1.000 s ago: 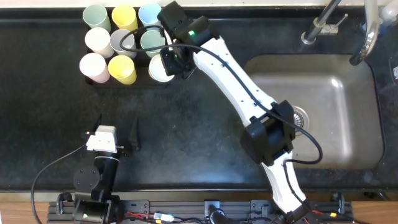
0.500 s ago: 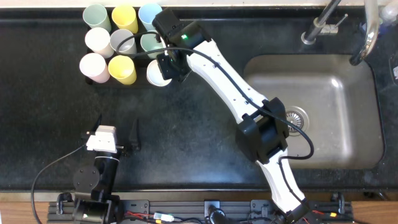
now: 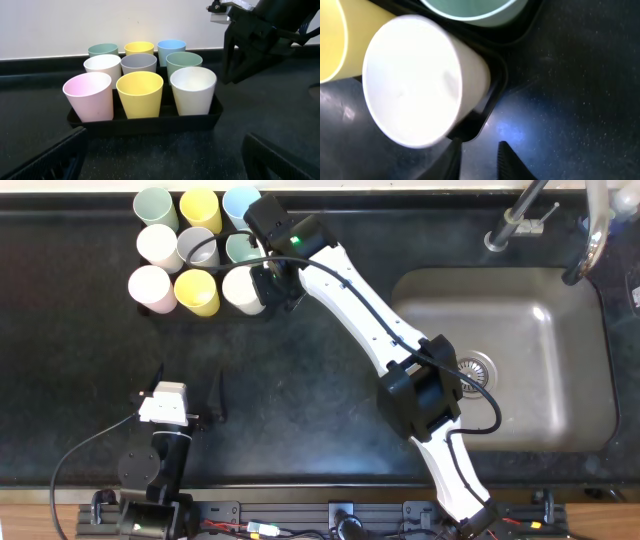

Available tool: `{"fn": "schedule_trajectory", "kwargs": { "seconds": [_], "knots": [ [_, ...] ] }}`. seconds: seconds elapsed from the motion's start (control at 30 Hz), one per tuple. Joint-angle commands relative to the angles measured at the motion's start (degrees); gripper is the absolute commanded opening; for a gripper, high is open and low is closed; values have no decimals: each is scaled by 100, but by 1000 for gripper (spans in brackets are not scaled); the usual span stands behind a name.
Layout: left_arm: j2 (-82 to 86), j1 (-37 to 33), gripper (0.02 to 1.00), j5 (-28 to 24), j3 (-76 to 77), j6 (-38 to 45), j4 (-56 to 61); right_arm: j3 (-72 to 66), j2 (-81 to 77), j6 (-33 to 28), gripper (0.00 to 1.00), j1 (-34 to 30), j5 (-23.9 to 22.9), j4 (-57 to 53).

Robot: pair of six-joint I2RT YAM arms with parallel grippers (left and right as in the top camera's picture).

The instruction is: Store Cups

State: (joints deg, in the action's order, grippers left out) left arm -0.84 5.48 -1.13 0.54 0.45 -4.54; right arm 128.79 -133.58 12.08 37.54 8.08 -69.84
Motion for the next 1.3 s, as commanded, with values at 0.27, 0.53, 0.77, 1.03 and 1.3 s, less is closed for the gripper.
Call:
{"fn": "schedule_trajectory", "kwargs": {
  "seconds": [0.27,0.53,0.77,1.03,1.3],
  "knots": [
    [57,-48,1000,-76,-9,107,-13,146,966,-507,656,-247,17,11],
    [57,-48,1000,-76,-7,105,-13,-1473,3069,-1106,954,-999,-227,503],
    [57,-48,998,-76,-9,105,-13,-4579,5851,-1102,996,-1755,-509,1759],
    [57,-48,1000,-76,-9,107,-13,-7735,8983,-1095,998,-2739,-492,3139],
    [57,-48,1000,-76,-9,107,-13,-9973,11663,-1106,998,-3237,-498,4754]
  ]
}}
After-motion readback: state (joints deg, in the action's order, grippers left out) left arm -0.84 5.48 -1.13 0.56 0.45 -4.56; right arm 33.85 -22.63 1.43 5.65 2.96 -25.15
